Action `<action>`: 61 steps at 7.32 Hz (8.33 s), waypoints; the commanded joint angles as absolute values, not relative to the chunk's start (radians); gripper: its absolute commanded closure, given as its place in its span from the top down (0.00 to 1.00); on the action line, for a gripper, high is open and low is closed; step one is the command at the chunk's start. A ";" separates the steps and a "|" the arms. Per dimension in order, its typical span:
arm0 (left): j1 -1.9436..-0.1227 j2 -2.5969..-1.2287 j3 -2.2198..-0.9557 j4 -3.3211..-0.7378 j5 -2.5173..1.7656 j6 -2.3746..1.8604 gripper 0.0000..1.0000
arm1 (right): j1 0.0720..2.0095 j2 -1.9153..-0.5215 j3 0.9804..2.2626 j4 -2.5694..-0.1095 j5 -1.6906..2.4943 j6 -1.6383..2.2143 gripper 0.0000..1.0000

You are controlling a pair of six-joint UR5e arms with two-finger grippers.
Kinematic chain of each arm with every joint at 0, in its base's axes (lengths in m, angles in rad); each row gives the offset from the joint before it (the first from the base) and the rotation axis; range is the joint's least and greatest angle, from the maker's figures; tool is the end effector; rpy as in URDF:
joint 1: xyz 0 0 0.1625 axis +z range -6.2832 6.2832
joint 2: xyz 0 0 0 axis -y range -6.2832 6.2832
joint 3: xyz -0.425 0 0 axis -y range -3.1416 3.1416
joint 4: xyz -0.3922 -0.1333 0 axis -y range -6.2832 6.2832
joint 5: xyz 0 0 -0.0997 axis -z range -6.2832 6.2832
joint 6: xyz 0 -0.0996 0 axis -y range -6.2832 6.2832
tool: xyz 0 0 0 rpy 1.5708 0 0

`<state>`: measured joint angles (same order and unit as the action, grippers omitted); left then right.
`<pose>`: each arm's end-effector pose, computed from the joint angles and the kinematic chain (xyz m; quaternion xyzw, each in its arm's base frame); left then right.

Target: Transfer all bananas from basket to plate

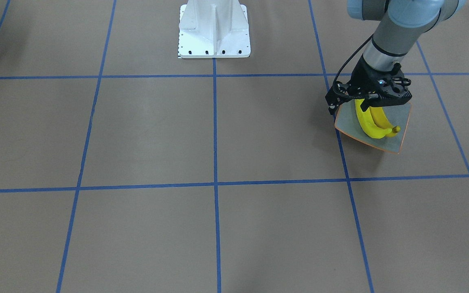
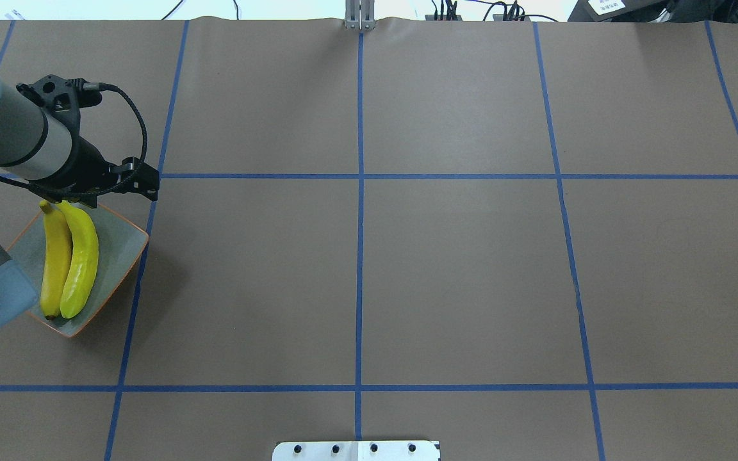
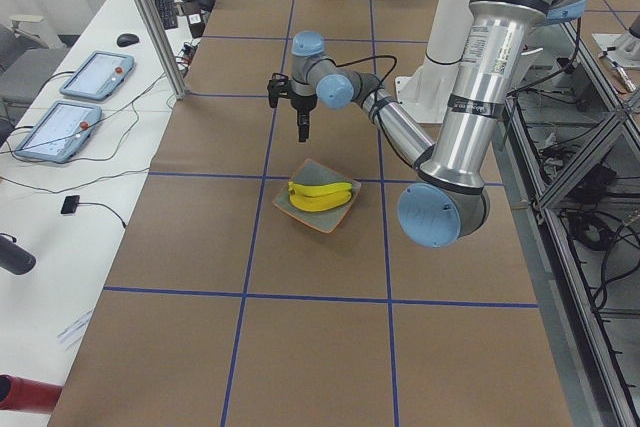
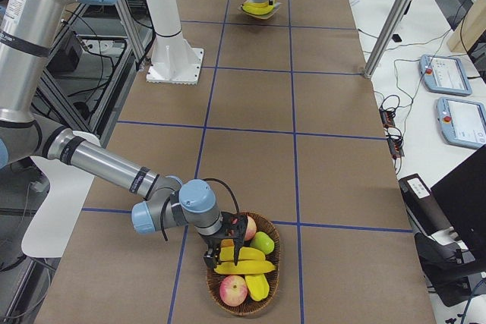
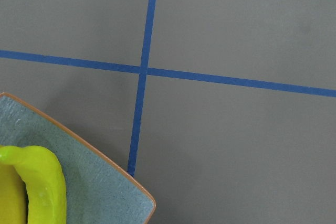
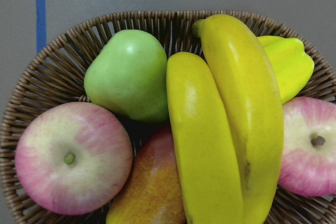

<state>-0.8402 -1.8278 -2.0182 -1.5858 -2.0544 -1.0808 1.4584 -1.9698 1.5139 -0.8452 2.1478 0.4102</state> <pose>0.2955 -0.4602 0.3202 0.0346 0.4072 -0.0753 0.9096 0.0442 -0.3123 0.7807 0.0517 -0.3057 0.1031 0.9451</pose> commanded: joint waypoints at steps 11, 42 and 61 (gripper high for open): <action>-0.839 -1.830 -2.016 -1.586 -2.054 -1.081 1.00 | 1.554 -1.937 1.580 -0.847 2.198 0.365 0.00; -0.637 -2.098 -1.836 -2.324 -2.056 -1.713 0.99 | 0.400 -1.062 1.871 -0.769 1.784 1.611 0.00; -0.600 -2.056 -2.037 -0.976 -1.780 -1.030 0.00 | 0.525 -1.367 2.025 -0.765 1.727 1.595 1.00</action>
